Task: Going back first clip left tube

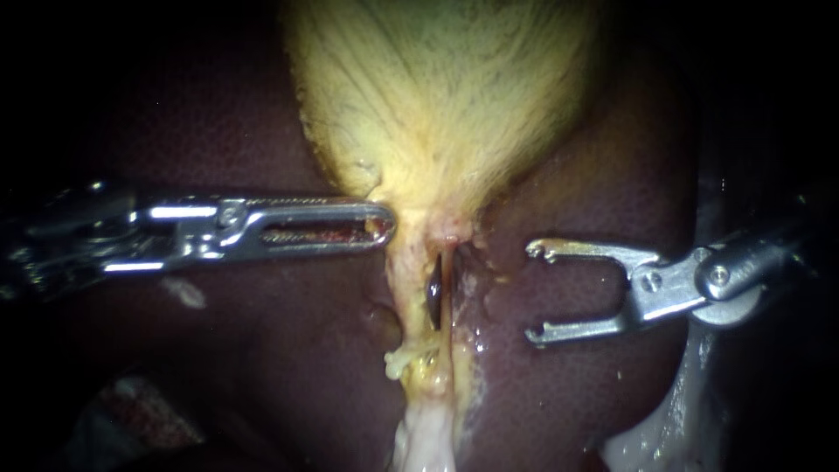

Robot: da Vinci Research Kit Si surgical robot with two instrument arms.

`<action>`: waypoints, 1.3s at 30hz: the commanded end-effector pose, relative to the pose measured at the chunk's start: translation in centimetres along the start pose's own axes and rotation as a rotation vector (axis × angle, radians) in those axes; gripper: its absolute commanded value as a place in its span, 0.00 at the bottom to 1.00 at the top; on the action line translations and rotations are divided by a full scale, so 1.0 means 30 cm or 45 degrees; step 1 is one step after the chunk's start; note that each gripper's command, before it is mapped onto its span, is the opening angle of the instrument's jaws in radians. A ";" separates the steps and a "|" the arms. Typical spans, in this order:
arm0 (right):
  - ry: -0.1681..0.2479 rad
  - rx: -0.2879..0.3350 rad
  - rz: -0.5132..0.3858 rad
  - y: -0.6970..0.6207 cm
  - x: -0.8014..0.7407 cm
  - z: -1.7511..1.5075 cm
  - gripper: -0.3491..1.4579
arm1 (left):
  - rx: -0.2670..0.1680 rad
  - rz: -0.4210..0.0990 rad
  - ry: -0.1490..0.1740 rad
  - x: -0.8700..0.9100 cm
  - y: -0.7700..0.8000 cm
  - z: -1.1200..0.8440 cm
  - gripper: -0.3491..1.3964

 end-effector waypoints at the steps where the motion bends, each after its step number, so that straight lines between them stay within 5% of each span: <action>1: 0.003 0.006 0.001 -0.0003 0.0006 0.000 0.52 | 0.000 0.000 0.000 0.0000 0.0000 0.0000 0.08; 21: 0.026 0.017 0.002 0.0000 0.0014 -0.001 0.52 | -0.002 0.003 -0.002 0.0010 0.0040 0.0028 0.08; 39: 0.026 0.017 0.002 0.0001 0.0012 -0.001 0.52 | -0.011 0.026 0.044 0.0095 0.0078 0.0161 0.09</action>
